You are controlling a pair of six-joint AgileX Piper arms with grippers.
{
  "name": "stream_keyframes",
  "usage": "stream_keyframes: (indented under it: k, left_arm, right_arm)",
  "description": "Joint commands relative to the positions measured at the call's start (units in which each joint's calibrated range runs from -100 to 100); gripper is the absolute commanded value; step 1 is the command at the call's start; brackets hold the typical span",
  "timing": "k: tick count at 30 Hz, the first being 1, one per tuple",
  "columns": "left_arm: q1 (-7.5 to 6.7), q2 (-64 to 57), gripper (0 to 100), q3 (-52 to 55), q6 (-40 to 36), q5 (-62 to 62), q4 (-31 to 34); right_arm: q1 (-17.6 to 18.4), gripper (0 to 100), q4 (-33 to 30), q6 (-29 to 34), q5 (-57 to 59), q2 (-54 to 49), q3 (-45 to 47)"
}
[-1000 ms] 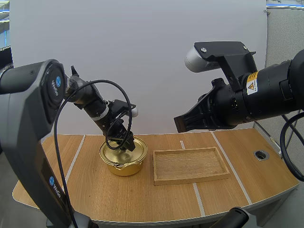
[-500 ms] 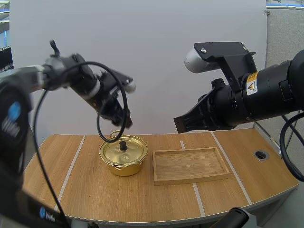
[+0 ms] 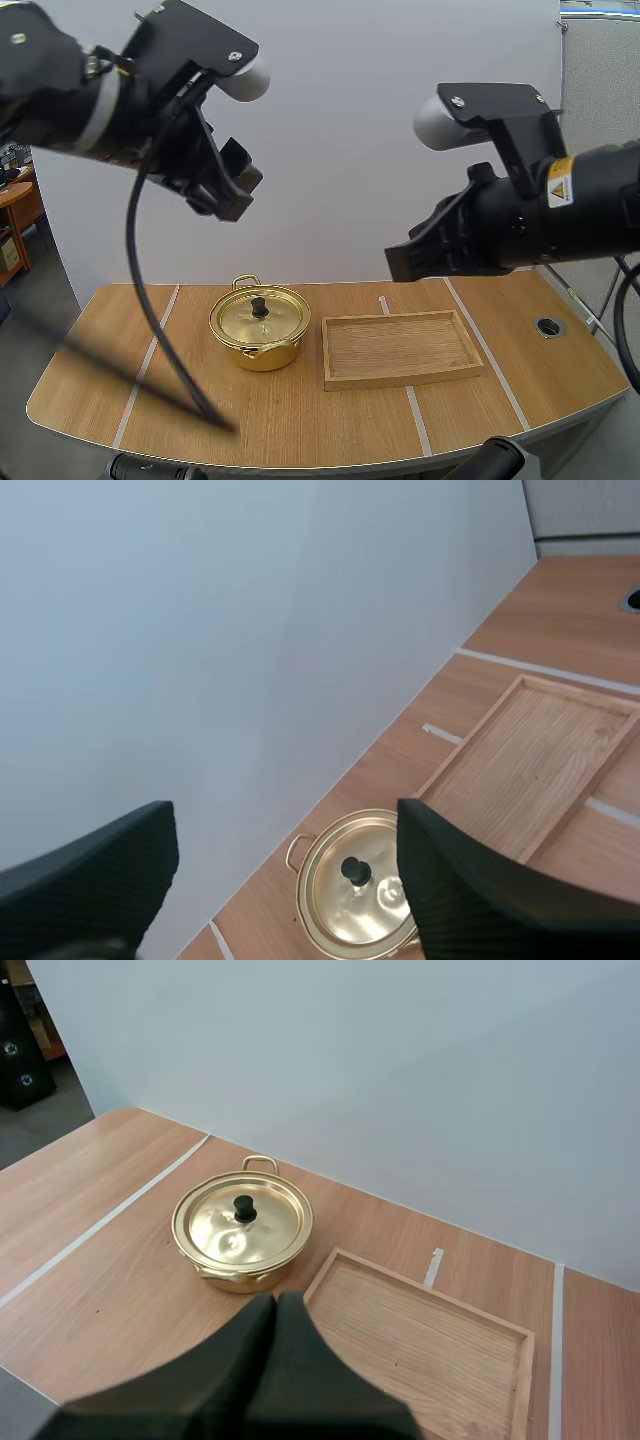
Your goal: Open the pot, put the pineapple inside, and close it
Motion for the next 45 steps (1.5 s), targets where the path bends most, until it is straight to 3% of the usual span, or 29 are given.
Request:
stream_keyframes:
  k: [1,8,9,11,14,26,35,40,45]
  left_arm:
    - [-0.05,-3.6,100,-0.1,-3.6,0.8,0.0]
    - [-0.05,-9.2,100,-0.1,-9.4,0.8,0.0]
    - [-0.05,-9.9,91,-0.1,-10.2,0.8,0.0]
    - [-0.05,-11.4,59,-0.1,-11.1,0.8,0.1]
    - [-0.05,-13.4,0,-0.1,-11.3,0.8,0.1]
    - [-0.05,-27.8,0,4.9,-13.8,0.8,-0.1]
    - [-0.05,-36.4,0,16.4,-18.7,-13.2,0.8]
    - [0.03,-36.4,0,20.8,-26.1,-20.5,6.7]
    - [0.03,-36.4,0,26.3,-37.2,-35.0,17.0]
  right_arm:
    - [-0.7,0,-0.7,-0.3,0.0,-2.3,-0.1]
    - [-2.4,0,-0.7,-0.3,0.0,-7.2,-0.1]
    - [-2.7,0,-0.5,-0.3,0.0,-7.9,-0.1]
    - [-3.5,0,-0.1,-0.3,0.0,-9.3,-0.1]
    - [-4.6,0,0.4,-0.3,0.0,-11.3,-0.1]
    - [-9.5,0,2.4,-0.3,0.0,-17.7,-0.1]
    - [-12.0,0,4.5,0.1,-3.5,-17.7,-0.1]
    - [-12.2,0,3.7,0.5,-12.4,-17.7,0.8]
    - [-12.2,0,1.9,0.5,-22.4,-17.7,7.3]
